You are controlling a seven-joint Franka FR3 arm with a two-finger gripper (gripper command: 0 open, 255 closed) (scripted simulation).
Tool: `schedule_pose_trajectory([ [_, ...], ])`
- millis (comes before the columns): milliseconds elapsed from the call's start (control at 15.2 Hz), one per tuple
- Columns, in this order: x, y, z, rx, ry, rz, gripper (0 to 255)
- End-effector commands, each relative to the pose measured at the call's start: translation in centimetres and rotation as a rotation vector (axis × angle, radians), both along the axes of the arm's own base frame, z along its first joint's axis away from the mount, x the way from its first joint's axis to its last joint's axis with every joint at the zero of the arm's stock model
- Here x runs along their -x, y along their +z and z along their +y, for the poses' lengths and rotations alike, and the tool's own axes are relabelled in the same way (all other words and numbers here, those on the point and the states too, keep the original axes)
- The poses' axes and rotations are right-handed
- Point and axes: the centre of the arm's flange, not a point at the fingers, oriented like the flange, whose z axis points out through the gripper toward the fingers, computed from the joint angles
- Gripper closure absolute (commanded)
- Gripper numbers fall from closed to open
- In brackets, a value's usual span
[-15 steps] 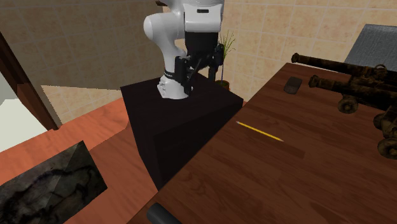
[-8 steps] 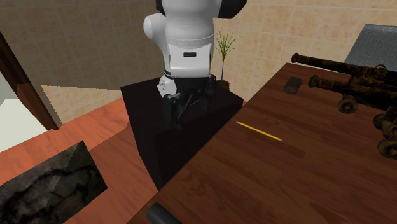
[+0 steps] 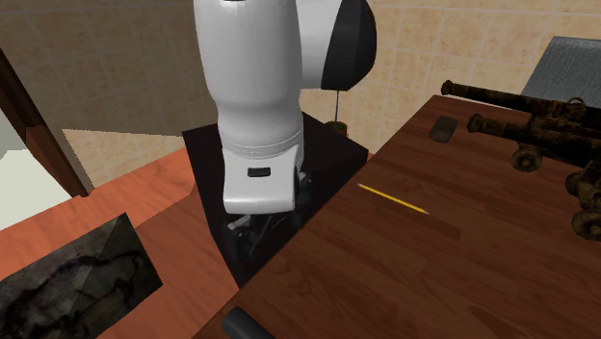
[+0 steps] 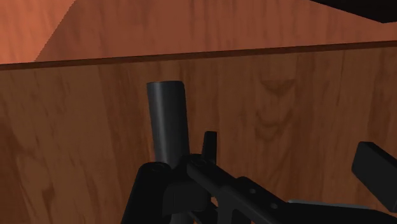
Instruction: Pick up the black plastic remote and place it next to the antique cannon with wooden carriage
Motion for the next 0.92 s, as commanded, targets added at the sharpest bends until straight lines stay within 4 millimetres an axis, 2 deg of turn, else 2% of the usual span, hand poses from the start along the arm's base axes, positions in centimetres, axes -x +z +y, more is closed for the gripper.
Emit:
schedule_pose_trajectory([
  [0, -1.3, -1.4, -1.5, -0.003, 0.005, -0.006, 0],
  [528, -7.0, -6.8, -7.7, -0.013, 0.022, -0.026, 0],
  [858, -6.9, -9.4, -7.5, -0.013, 0.022, -0.026, 0],
])
